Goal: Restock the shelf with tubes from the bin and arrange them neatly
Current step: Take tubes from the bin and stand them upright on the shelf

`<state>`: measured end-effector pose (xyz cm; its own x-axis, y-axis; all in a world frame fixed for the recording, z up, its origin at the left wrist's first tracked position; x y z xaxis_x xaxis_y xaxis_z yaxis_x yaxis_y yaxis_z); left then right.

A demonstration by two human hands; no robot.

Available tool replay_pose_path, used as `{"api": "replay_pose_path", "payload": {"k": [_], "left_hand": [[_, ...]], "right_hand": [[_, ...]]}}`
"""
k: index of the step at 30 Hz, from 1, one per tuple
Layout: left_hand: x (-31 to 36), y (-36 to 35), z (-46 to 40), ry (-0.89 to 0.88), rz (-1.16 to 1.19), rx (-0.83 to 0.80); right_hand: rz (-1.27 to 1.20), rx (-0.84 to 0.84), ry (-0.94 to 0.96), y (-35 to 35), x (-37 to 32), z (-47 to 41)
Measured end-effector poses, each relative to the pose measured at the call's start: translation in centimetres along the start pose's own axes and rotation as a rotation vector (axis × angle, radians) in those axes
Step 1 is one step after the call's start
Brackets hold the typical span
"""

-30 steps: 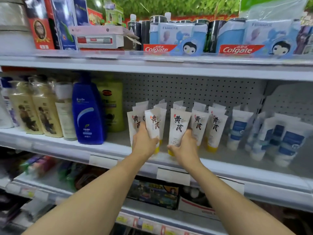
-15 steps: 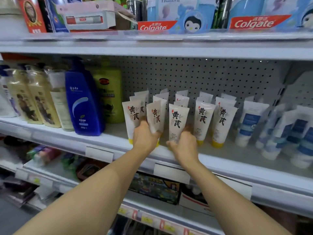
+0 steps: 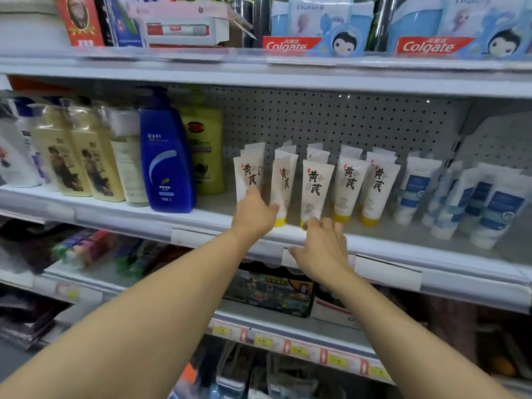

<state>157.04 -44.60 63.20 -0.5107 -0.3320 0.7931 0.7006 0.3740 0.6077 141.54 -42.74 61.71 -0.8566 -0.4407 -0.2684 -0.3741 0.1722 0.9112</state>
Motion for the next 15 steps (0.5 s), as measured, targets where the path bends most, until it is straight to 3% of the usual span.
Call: {"api": "replay_pose_path", "payload": {"k": [7,15], "left_hand": [[-5.5,6.7,1.8,-0.035,-0.118,-0.009],[-20.2,13.6,3.7,0.073,-0.311,-0.066]], "right_hand": [[-0.028,-0.196,0.089,-5.1,-8.4,3.8],[-0.096,-0.395,0.174,-14.2,-18.3,8.0]]}}
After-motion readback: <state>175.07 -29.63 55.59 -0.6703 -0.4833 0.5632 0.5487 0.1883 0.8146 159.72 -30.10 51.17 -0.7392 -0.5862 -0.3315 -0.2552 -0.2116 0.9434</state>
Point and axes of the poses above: each hand's wrist, its own z-axis away from the middle knuckle, its own y-axis out of the back of the hand, x = y × z, the point moved 10 cm from there along -z, towards the middle knuckle, and after that the axes turned 13 degrees about y, right-handed, at the moved point
